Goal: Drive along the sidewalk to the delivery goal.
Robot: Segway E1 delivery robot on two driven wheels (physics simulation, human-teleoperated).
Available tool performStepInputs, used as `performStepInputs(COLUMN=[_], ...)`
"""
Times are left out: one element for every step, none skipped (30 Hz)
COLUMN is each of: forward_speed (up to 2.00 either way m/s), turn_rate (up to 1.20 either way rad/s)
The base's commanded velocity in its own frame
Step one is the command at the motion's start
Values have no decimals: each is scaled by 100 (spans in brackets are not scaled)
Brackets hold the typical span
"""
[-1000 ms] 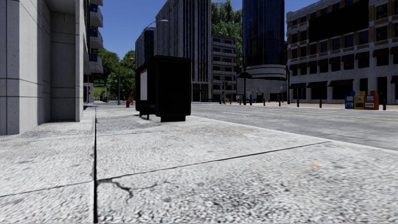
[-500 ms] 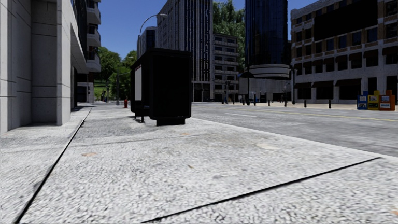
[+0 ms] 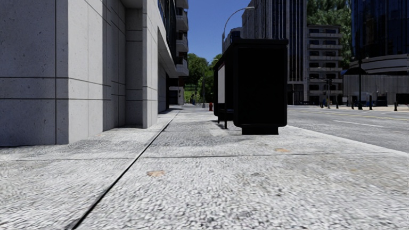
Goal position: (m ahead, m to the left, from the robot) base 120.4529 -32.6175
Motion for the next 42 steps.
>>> performStepInputs(forward_speed=[200,200,200,200,200,200,200,200,200,200,200,200,200,200,200,200,200,200,200,200,200,200,200,200,200,200,200,200,200,200,200,200,200,200,200,200,200,200,200,200,200,200], turn_rate=[0,0,0,0,0,0,0,0,0,0,0,0,0,0,0,0,0,0,0,0,0,0,-39,-82,-120,-120,-120,-120,-26,-6,-6,-2,0,0,0,0,0,0,0,0,0,0])
